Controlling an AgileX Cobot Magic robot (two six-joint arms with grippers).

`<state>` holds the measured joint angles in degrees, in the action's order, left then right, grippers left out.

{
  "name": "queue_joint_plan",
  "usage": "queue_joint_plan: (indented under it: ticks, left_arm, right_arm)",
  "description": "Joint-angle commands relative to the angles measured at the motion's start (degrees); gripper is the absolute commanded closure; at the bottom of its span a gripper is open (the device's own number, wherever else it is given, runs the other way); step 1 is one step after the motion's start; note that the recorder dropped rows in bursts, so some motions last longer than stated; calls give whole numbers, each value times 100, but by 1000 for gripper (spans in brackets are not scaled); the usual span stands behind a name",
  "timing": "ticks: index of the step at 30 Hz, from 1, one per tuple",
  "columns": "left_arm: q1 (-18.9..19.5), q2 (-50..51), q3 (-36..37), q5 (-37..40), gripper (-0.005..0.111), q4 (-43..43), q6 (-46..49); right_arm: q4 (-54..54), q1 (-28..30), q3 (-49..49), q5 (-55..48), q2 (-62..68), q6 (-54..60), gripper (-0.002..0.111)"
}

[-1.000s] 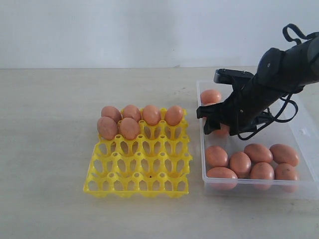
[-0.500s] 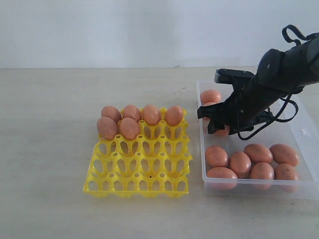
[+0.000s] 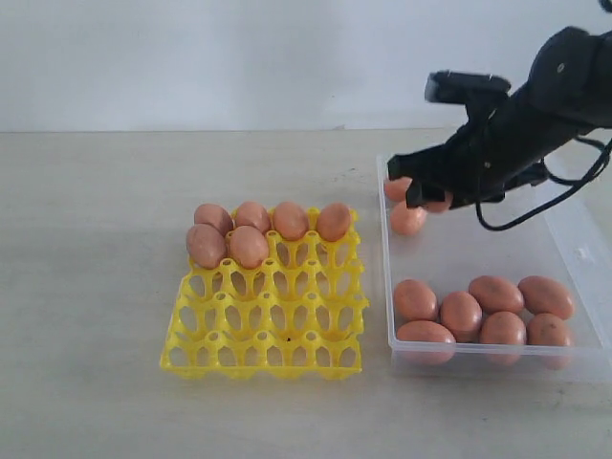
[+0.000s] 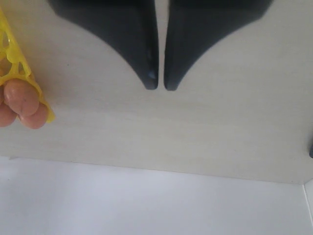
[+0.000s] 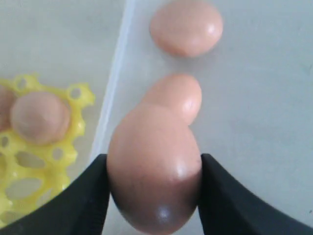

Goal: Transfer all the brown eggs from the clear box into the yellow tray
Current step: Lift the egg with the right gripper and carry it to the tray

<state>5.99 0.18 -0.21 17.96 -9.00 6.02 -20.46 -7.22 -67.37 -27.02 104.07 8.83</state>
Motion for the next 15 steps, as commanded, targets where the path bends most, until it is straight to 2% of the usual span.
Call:
queue_joint_plan:
  ticks: [1, 5, 10, 13, 15]
  left_arm:
    - [16, -18, 21, -9, 103, -3, 23]
    - [16, -18, 21, -9, 103, -3, 23]
    - [16, -18, 21, -9, 103, -3, 23]
    - [16, -18, 21, -9, 103, -3, 23]
    - [16, -18, 21, -9, 103, -3, 23]
  right_arm:
    - [-14, 12, -6, 767, -574, 214, 108]
    - [-22, -188, -6, 1753, -954, 780, 108]
    - [45, -783, -6, 3651, -1162, 1419, 109]
    - [255, -1182, 115, 5072, -1086, 1035, 109]
    - [569, -1414, 308, 6139, -1068, 63, 109]
